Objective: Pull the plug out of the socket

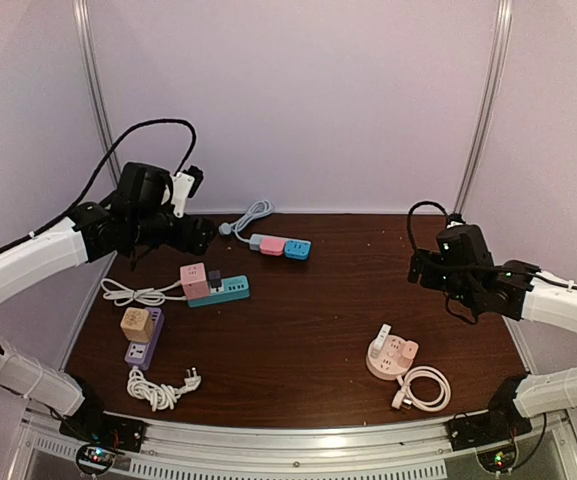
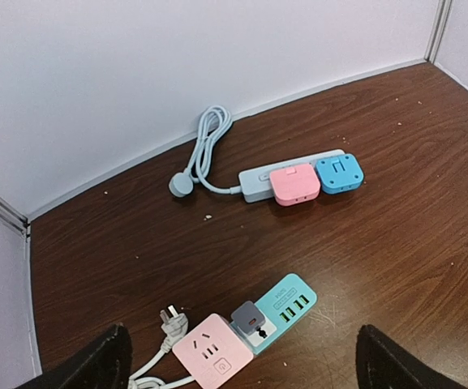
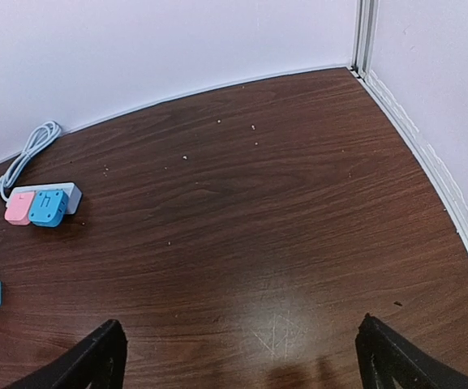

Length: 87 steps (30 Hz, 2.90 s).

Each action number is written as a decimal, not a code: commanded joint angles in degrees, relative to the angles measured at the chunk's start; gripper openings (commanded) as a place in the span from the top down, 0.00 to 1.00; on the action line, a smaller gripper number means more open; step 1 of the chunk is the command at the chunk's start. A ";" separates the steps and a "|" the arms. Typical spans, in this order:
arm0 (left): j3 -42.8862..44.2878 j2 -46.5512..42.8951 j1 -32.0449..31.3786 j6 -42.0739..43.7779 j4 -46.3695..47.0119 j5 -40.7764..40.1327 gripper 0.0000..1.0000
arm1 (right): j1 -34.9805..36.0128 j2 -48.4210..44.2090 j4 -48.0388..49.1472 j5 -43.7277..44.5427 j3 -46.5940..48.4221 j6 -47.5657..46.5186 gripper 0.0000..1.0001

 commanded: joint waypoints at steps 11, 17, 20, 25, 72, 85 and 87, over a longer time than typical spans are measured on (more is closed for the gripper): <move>-0.25 -1.29 0.28 -1.08 2.13 4.70 0.02 | -0.14 -6.84 -10.55 -4.18 -0.48 1.94 0.00; 0.45 -0.63 0.28 -1.18 1.29 5.76 0.02 | 0.44 -6.48 -13.94 -12.95 -1.03 2.31 0.00; 0.82 -0.21 0.28 -1.17 1.01 6.81 0.02 | 2.56 -7.11 -14.15 -14.97 -3.05 2.54 0.00; 2.92 0.86 -0.29 -1.73 -0.92 9.21 0.02 | 7.84 -7.82 -12.78 -16.14 -6.87 4.88 0.00; 1.33 2.93 -5.10 -14.10 -2.89 14.78 0.02 | 25.76 0.36 4.88 -22.05 -18.77 12.46 0.03; 0.40 2.48 -5.13 -15.41 -2.74 13.91 0.02 | 27.28 24.34 14.46 -25.13 -0.99 4.84 0.04; 0.02 2.62 -5.09 -15.67 -2.81 13.92 0.02 | 27.28 27.05 14.11 -25.23 2.77 3.60 0.03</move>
